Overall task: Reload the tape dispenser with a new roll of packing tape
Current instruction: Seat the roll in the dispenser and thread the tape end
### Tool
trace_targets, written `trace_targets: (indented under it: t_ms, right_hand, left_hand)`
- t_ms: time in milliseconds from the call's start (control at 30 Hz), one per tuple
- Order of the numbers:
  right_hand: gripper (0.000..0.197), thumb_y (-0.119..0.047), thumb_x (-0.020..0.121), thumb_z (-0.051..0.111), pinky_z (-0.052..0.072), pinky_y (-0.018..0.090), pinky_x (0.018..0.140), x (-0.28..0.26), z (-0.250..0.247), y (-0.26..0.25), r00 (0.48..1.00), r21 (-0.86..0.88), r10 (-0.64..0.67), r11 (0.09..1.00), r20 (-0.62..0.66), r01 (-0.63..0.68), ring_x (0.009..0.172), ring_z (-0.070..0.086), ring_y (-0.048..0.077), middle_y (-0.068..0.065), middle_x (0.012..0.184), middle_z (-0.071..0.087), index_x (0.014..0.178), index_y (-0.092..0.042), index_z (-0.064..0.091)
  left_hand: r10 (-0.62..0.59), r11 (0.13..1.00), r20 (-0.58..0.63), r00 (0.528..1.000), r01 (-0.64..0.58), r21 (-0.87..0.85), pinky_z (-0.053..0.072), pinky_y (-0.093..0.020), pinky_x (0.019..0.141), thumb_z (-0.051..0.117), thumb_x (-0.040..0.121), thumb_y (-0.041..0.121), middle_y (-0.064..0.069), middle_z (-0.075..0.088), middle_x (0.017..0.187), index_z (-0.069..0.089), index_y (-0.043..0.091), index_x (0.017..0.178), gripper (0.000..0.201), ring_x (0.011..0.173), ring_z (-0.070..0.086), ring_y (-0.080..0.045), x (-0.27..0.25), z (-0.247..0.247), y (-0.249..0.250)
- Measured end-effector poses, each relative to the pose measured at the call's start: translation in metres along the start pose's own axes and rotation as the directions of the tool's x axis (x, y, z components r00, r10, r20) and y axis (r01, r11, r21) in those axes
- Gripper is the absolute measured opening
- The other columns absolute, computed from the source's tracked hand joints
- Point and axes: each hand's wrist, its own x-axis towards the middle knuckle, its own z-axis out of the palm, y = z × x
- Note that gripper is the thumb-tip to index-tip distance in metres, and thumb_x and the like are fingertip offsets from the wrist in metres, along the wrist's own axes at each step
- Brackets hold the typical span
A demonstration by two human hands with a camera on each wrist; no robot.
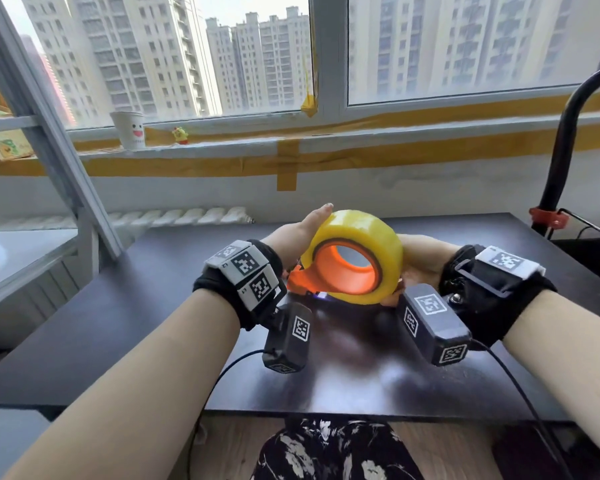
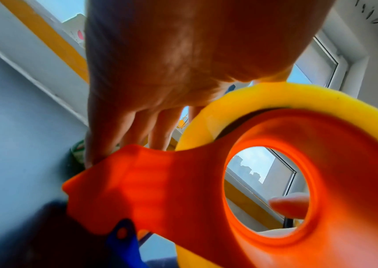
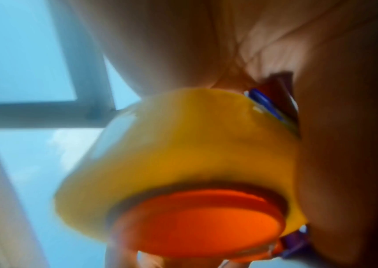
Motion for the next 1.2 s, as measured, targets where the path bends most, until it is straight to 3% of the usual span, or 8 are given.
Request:
trace_targets:
  t_ms: [100,267,367,500,600,900,1067,1200]
  right_hand:
    - [0.028,-0.026,0.094,0.043,0.051,0.027,0.039,-0.005,0.0,-0.003,0.988,-0.038,-0.033,0.999,-0.152,0.028,0.045,0.059,0.02,0.006,0.048,0.058,0.073,-0.013,0.056]
    - [0.067,-0.073,0.082,0.03,0.045,0.031,0.067,-0.015,-0.005,-0.017,0.942,-0.356,-0.143,0.934,-0.303,0.027,0.082,0.055,0.025,0.008,0.094,0.062,0.084,-0.014,0.063]
    - [0.062,-0.059,0.073,0.065,0.044,0.031,0.09,-0.013,0.004,-0.018,0.857,-0.496,-0.437,0.827,-0.273,0.263,0.108,0.059,0.02,0.003,0.113,0.062,0.118,-0.017,0.06]
    - [0.066,-0.04,0.06,0.083,0.041,0.023,0.087,-0.005,0.028,-0.005,0.743,-0.66,-0.607,0.685,-0.282,0.309,0.102,0.054,0.011,-0.008,0.107,0.059,0.119,-0.025,0.057]
    - [0.056,-0.038,0.063,0.083,0.04,0.02,0.083,0.002,0.031,-0.002,0.689,-0.621,-0.649,0.694,-0.322,0.363,0.096,0.056,0.011,-0.008,0.1,0.061,0.113,-0.023,0.062]
    - [0.047,-0.014,0.061,0.086,0.046,0.022,0.08,0.016,0.019,-0.009,0.742,-0.475,-0.633,0.734,-0.222,0.485,0.085,0.062,0.014,0.002,0.093,0.067,0.103,-0.014,0.065]
    - [0.043,-0.008,0.06,0.086,0.047,0.002,0.065,0.02,0.013,-0.009,0.752,-0.428,-0.636,0.737,-0.175,0.524,0.063,0.062,-0.01,-0.008,0.083,0.066,0.097,-0.018,0.065]
    - [0.036,-0.004,0.061,0.084,0.047,0.002,0.061,0.019,0.013,-0.008,0.751,-0.4,-0.642,0.735,-0.153,0.547,0.058,0.061,-0.012,-0.008,0.077,0.066,0.084,-0.024,0.064]
  left_hand:
    - [0.014,0.99,-0.034,0.999,-0.009,0.141,0.044,-0.047,0.104,0.031,0.079,0.077,-0.014,0.065,0.115,0.064,0.016,0.112,0.077,0.106,0.061,-0.031,0.005,0.002,-0.002]
    - [-0.008,0.977,-0.094,0.996,0.027,0.212,0.046,-0.046,0.101,0.027,0.075,0.081,-0.017,0.067,0.116,0.063,0.007,0.118,0.092,0.107,0.062,-0.034,0.012,0.004,-0.003]
    - [-0.006,0.981,-0.11,0.994,0.028,0.192,0.047,-0.046,0.1,0.029,0.076,0.079,-0.017,0.068,0.113,0.065,0.007,0.113,0.089,0.105,0.063,-0.034,0.014,0.004,-0.003]
    - [-0.004,0.973,-0.11,0.994,0.029,0.229,0.047,-0.045,0.1,0.028,0.078,0.078,-0.017,0.067,0.114,0.065,0.006,0.113,0.088,0.106,0.062,-0.034,0.014,0.004,-0.003]
    - [-0.014,0.967,-0.094,0.995,0.037,0.251,0.048,-0.044,0.099,0.027,0.079,0.078,-0.015,0.068,0.111,0.067,0.005,0.108,0.088,0.105,0.063,-0.033,0.012,0.0,-0.004]
    - [0.031,0.997,-0.005,1.0,-0.03,0.07,0.048,-0.036,0.095,0.032,0.092,0.06,-0.006,0.067,0.102,0.065,0.013,0.11,0.06,0.091,0.059,-0.02,0.005,-0.03,-0.008]
    - [0.057,0.976,0.012,0.998,-0.059,0.212,0.053,-0.034,0.09,0.046,0.074,0.075,-0.002,0.07,0.099,0.066,0.01,0.107,0.076,0.099,0.064,-0.018,0.003,-0.026,-0.007]
    - [0.071,0.946,-0.015,0.997,-0.063,0.318,0.053,-0.042,0.093,0.046,0.048,0.088,-0.008,0.072,0.103,0.067,0.007,0.096,0.096,0.098,0.067,-0.023,0.008,-0.022,-0.005]
